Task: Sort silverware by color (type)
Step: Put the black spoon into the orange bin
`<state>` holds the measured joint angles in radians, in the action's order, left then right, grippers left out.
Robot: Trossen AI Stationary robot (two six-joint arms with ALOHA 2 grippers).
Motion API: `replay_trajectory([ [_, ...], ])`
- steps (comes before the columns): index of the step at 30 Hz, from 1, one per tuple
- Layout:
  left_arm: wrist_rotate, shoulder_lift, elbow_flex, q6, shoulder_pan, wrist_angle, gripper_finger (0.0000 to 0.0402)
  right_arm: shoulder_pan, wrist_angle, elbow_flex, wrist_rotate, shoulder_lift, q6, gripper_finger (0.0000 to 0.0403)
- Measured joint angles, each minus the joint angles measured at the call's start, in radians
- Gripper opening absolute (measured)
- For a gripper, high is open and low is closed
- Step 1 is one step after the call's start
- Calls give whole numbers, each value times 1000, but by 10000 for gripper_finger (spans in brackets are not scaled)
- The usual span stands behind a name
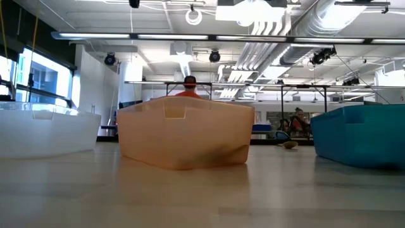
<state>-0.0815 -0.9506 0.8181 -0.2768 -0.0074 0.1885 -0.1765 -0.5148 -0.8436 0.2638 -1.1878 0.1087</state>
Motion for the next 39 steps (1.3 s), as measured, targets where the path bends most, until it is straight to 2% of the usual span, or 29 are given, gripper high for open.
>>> replay_trajectory([
  [15, 0, -25, 0, 1, 0, 35, 0, 0, 1, 0, -9, 0, -4, 0],
  [26, 0, -25, 0, 95, 0, 49, 0, 0, 1, 0, -9, 0, -2, 0],
  [35, 0, -25, 0, 98, 0, 53, 0, 0, 11, 1, -31, 0, 34, 0],
  [39, 0, -24, 0, 100, 0, 138, 0, -7, 49, 0, -37, -4, 90, 0],
])
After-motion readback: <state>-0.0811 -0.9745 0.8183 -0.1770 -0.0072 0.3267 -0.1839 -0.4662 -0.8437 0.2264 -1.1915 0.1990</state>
